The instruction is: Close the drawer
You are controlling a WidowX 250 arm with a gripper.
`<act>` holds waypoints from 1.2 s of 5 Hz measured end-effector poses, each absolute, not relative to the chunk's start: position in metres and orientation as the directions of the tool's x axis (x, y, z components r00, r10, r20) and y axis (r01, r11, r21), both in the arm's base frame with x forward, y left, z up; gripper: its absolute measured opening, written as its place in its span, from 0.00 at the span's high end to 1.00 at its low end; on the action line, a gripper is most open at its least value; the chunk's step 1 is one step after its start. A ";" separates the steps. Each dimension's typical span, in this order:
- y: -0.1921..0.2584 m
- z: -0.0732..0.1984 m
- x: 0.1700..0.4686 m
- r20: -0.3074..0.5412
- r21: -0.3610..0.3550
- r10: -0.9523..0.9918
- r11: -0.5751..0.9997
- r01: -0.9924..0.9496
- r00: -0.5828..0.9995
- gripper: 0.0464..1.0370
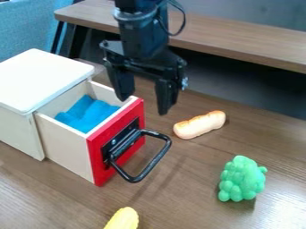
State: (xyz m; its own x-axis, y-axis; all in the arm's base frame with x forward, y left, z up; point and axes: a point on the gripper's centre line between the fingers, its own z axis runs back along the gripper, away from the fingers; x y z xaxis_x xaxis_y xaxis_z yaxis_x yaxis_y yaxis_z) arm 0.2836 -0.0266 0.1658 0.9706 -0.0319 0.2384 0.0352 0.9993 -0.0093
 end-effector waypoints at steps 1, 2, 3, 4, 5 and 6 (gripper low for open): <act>-0.022 0.156 0.291 0.219 -0.007 -0.026 1.000 0.028 0.975 0.04; -0.020 0.145 0.299 0.196 -0.013 -0.025 1.000 0.028 0.980 0.04; -0.017 0.135 0.304 0.189 -0.020 -0.017 1.000 0.022 0.982 0.04; -0.018 0.125 0.307 0.175 -0.027 -0.022 0.999 0.027 0.984 0.04; -0.018 0.115 0.308 0.160 -0.026 -0.023 0.999 0.028 0.987 0.04; -0.015 0.109 0.305 0.151 -0.025 -0.018 0.999 0.022 0.988 0.04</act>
State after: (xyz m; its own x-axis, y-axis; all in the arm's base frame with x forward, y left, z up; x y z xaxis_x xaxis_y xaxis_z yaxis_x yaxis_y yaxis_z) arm 0.3047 -0.0148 0.1090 0.9884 -0.0184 0.1510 0.0223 0.9994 -0.0248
